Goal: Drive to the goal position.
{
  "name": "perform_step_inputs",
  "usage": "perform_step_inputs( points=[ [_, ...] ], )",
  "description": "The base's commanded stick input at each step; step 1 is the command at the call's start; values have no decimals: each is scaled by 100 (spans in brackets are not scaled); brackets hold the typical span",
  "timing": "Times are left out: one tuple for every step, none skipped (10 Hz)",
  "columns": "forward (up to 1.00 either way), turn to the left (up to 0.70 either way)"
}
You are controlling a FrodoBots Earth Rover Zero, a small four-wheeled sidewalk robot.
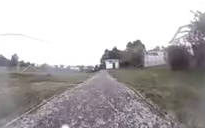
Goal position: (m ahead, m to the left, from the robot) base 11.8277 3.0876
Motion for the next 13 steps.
perform_step_inputs(
  points=[
    [100, 0],
    [100, 0],
    [100, 0],
    [100, 0],
    [100, 0],
    [100, 0],
    [100, 0],
    [100, -1],
    [100, -3],
    [100, -30],
    [100, -34],
    [100, -39],
    [100, -4]
  ],
)
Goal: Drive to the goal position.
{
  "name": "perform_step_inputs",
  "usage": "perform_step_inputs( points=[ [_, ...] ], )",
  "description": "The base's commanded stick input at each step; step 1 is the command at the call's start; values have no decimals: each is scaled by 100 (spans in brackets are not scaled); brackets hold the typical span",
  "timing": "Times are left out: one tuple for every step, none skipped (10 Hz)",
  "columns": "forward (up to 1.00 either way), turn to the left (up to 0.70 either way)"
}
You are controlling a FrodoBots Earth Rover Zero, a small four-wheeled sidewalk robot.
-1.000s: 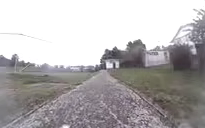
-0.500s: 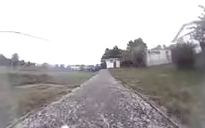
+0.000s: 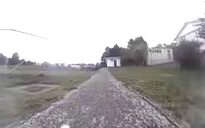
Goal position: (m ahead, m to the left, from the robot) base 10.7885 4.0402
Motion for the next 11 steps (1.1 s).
perform_step_inputs(
  points=[
    [100, -1],
    [100, 0],
    [100, 0],
    [100, 0],
    [100, 0],
    [100, -2],
    [100, -14],
    [100, -25],
    [100, -40],
    [100, -40],
    [100, -20]
  ],
)
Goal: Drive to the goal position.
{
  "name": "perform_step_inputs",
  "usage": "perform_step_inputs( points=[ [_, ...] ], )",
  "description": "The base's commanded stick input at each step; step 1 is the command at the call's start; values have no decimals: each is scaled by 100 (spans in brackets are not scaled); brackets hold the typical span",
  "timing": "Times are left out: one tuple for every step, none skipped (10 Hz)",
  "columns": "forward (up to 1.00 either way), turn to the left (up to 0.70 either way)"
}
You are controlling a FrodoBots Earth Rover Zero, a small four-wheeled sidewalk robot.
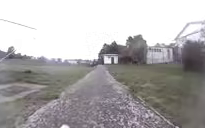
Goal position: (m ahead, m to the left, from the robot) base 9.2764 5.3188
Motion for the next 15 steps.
perform_step_inputs(
  points=[
    [100, -6],
    [100, 0],
    [100, 0],
    [100, 0],
    [100, 0],
    [100, 0],
    [100, 0],
    [100, 0],
    [100, 0],
    [100, 0],
    [100, 4],
    [100, 14],
    [100, 40],
    [100, 40],
    [100, 40]
  ],
)
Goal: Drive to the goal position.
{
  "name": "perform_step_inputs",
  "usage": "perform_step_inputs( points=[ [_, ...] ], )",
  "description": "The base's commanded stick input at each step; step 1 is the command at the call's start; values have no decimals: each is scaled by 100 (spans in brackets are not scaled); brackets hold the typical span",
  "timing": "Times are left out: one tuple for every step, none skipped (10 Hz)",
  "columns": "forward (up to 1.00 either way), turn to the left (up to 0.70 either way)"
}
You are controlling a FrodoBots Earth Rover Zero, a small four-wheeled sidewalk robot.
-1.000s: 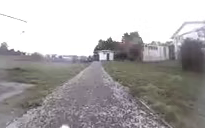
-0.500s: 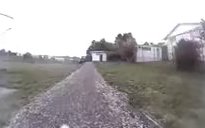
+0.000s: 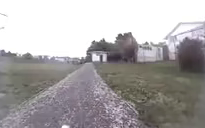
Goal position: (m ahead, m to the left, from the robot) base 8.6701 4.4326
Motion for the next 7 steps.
perform_step_inputs(
  points=[
    [100, 0],
    [100, 0],
    [100, 0],
    [100, 0],
    [100, 0],
    [100, 0],
    [100, 0]
  ],
)
